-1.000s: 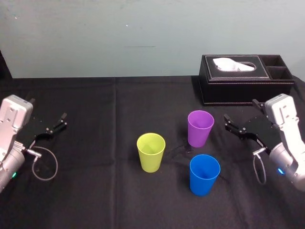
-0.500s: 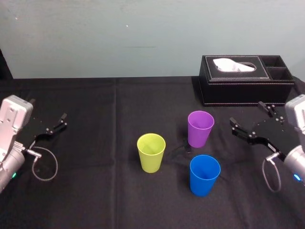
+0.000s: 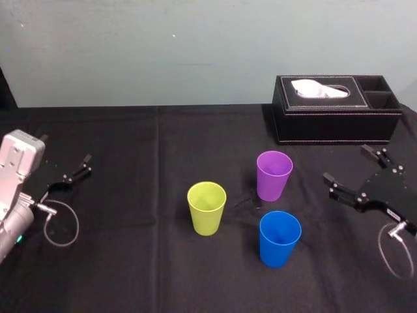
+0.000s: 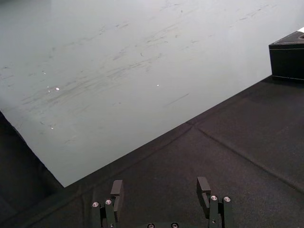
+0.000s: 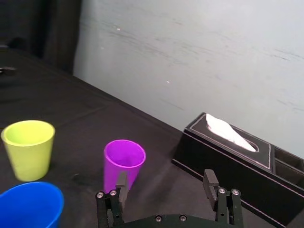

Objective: Stack the three plastic cups sequentially using one hand.

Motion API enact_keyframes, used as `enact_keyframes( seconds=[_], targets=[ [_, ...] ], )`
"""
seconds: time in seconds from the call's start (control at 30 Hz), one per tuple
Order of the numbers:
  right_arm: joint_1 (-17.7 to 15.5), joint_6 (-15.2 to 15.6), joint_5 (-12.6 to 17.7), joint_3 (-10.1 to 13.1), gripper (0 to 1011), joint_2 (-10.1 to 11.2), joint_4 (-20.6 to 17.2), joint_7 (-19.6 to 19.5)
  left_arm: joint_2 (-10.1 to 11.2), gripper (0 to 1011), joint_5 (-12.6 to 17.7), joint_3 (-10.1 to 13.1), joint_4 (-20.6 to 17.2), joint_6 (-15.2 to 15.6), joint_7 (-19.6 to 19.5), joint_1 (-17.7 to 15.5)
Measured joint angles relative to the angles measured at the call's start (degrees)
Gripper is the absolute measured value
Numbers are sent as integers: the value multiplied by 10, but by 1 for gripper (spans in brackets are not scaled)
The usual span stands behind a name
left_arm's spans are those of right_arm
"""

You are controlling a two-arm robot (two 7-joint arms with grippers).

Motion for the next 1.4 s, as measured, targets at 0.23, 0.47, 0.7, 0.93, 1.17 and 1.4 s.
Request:
enact_keyframes(
  seconds=[0.23, 0.47, 0.7, 0.93, 1.17, 1.4],
  targets=[
    [-55, -14, 10, 33, 1003, 28, -34, 24, 0, 1010, 0, 0, 0, 0, 0, 0],
    [-94, -26, 12, 54, 1003, 44, -49, 44, 0, 1010, 0, 0, 0, 0, 0, 0],
    [-121, -32, 24, 64, 1003, 51, -56, 74, 0, 1010, 0, 0, 0, 0, 0, 0],
    [-135, -32, 26, 61, 1003, 48, -62, 97, 0, 1010, 0, 0, 0, 0, 0, 0],
    [-136, -27, 10, 48, 1002, 35, -63, 106, 0, 1010, 0, 0, 0, 0, 0, 0],
    [-129, -19, -4, 36, 1003, 16, -58, 118, 0, 1010, 0, 0, 0, 0, 0, 0]
  ],
)
